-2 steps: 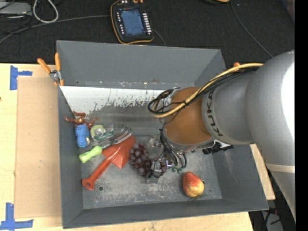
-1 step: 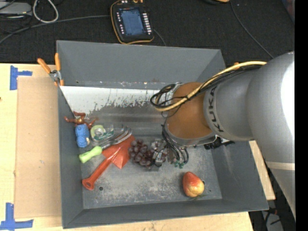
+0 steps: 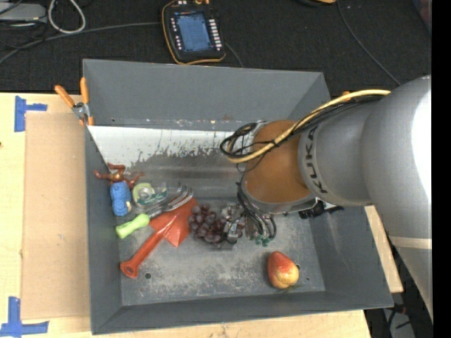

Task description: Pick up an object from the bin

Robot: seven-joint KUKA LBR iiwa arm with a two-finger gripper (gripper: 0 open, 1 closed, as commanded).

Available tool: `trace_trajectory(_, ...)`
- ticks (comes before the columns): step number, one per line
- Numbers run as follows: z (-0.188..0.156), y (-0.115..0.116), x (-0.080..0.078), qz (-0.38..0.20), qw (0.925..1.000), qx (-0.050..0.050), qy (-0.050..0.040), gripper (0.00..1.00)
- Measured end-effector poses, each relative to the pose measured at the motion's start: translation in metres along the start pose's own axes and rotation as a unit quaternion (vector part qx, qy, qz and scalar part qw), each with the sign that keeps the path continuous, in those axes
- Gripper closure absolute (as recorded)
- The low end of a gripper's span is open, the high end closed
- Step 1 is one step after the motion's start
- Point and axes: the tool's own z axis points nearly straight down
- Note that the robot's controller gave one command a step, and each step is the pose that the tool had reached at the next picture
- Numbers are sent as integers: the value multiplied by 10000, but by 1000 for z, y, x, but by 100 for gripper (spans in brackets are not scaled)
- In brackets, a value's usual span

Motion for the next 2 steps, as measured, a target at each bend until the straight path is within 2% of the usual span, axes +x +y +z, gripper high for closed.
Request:
trace_trajectory(1, -26, -1, 4, -3, 10000, 11, 66, 100)
trace_trajectory(2, -72, 0, 2, -9, 10000, 3, 37, 100)
